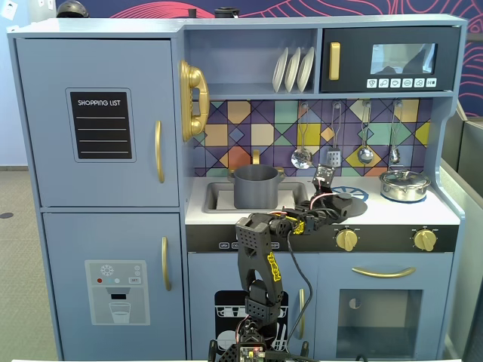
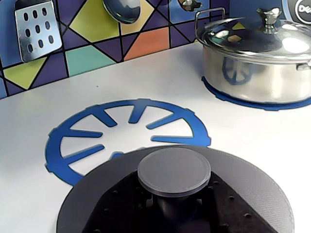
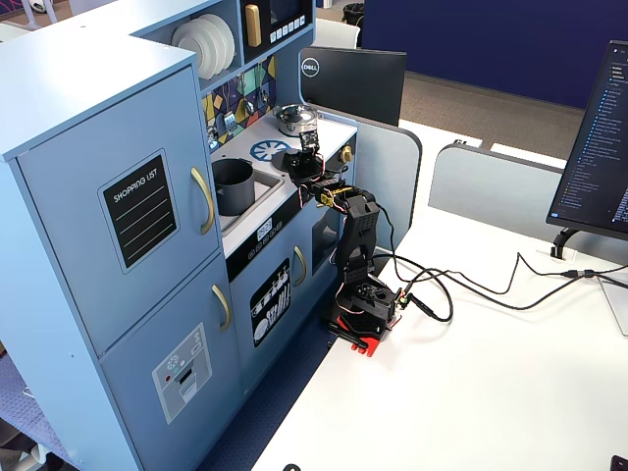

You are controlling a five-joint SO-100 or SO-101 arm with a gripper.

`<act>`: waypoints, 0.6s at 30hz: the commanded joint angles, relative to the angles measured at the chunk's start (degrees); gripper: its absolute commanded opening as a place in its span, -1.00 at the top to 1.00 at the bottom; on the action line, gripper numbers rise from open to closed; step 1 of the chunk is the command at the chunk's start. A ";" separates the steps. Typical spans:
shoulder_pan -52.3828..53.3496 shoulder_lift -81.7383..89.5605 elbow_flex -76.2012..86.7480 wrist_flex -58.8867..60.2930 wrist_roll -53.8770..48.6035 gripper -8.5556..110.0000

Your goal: Pick up the lid from the counter and put it on the gray recipient

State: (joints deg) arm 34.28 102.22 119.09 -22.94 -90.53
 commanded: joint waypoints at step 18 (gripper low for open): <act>-21.36 17.23 -22.85 24.26 2.46 0.86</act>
State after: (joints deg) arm 17.84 114.43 101.16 -0.26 -88.07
